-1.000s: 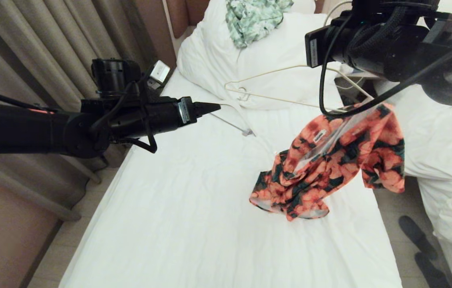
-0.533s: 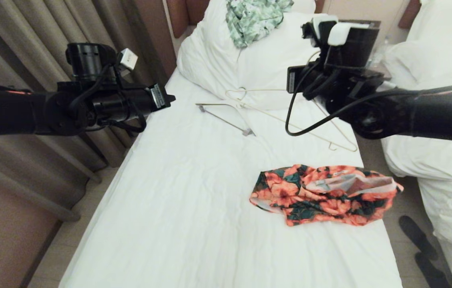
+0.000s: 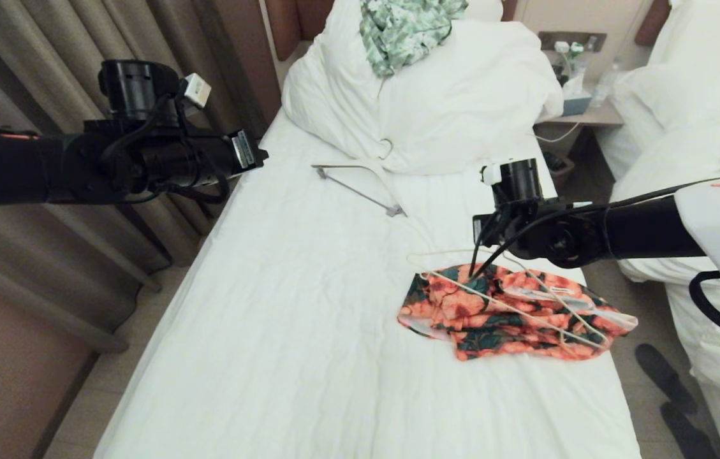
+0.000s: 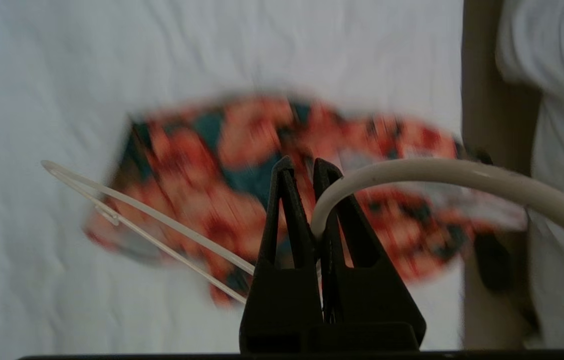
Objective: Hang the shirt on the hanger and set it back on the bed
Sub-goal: Place the hanger on the bed
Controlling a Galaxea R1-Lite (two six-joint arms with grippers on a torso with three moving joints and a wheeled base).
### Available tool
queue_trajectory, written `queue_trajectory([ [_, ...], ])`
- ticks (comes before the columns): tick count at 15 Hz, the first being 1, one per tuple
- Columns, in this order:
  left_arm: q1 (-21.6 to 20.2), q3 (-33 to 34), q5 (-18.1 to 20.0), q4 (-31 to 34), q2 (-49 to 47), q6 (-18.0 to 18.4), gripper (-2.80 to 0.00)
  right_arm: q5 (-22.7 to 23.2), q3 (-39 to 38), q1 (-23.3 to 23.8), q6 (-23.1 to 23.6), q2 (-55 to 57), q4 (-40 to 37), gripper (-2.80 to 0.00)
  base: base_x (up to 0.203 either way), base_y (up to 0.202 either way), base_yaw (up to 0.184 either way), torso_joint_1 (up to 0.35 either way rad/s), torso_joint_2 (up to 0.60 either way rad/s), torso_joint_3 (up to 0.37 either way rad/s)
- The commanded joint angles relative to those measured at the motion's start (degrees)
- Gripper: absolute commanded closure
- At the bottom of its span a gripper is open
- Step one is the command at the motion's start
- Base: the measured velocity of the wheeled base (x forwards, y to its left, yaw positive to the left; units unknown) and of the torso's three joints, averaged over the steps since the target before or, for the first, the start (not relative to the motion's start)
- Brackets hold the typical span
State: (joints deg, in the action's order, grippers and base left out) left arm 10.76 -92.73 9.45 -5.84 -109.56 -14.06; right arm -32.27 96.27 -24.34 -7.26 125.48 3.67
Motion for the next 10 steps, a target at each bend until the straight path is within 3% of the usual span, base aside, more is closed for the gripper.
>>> queue_trajectory([
  [1,0.2,-3.3,-1.0,6.0,-0.6,-0.2,0.0,-0.1,-1.1,1.1,-1.5,-1.9,-12.7,0.0,0.0,0.0,0.0,0.0,0.0,0.0],
  [2,0.5,-4.9,-3.2,8.8,-1.4,-0.2,0.0,0.1,-1.3,2.1,-3.4,-2.1,-20.3,0.0,0.0,0.0,0.0,0.0,0.0,0.0],
  [4,1.0,-5.2,-4.8,9.0,-1.5,-0.3,0.0,0.3,-1.8,4.3,-6.7,-0.5,-23.6,0.0,0.0,0.0,0.0,0.0,0.0,0.0],
  [5,1.2,-5.2,-4.8,9.0,-1.4,-0.4,0.0,0.3,-2.1,5.1,-7.0,1.2,-23.5,-2.8,0.0,0.0,0.0,0.0,0.0,0.0],
  [10,1.5,-4.9,-5.1,8.9,-0.3,-0.4,0.0,0.3,-2.2,8.3,-8.4,8.1,-12.5,-2.8,0.0,0.0,0.0,0.0,0.0,0.0],
])
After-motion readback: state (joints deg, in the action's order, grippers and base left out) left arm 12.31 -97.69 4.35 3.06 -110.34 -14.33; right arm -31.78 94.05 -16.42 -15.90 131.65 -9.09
